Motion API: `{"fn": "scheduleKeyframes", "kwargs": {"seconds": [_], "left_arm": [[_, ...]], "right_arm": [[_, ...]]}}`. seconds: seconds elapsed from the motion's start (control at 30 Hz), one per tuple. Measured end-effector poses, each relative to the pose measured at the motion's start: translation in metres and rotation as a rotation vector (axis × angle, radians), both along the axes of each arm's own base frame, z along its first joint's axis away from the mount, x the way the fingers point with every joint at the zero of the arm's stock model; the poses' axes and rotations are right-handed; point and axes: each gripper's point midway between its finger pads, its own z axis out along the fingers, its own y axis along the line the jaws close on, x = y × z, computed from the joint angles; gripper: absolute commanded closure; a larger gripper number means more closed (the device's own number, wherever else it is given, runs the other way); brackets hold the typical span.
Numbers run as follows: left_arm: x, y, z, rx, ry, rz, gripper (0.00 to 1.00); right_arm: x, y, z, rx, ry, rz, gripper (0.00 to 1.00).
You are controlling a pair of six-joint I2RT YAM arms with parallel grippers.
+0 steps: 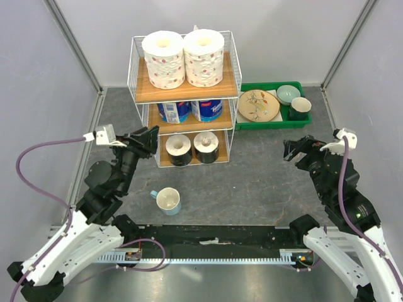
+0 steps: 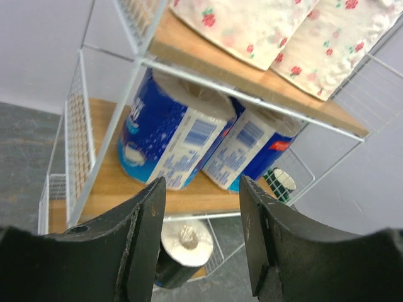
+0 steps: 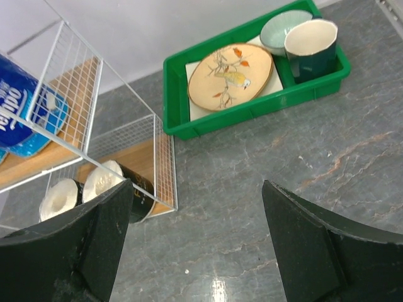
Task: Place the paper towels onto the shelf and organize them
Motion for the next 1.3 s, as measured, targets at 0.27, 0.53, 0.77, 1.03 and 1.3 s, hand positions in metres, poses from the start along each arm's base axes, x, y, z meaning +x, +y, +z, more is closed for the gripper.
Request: {"fn": "scheduleKeyframes", "kwargs": {"seconds": [0.27, 0.53, 0.77, 1.03, 1.3], "left_arm": [[-0.018, 0.015, -0.06, 0.005, 0.137, -0.001, 0.43], [-0.03, 0.007, -0.134, 0.044, 0.327, -0.055, 0.44], [-0.04, 0.001, -0.198, 0.04, 0.472, -0.09, 0.44], [-0.038, -0.007, -0.223, 0.042, 0.538, -0.099, 0.44], [-0.031, -0.014, -0.242, 0.034, 0.528, -0.105, 0.44]], "right_arm": [[0.011, 0.031, -0.063, -0.03, 0.156, 0.129, 0.15], [0.001, 0.071, -0.131, 0.034, 0.316, 0.311, 0.18], [0.0, 0.094, -0.144, 0.13, 0.326, 0.384, 0.19], [0.003, 0.141, -0.165, 0.185, 0.373, 0.478, 0.21], [0.016, 0.165, -0.178, 0.256, 0.327, 0.453, 0.21]]}}
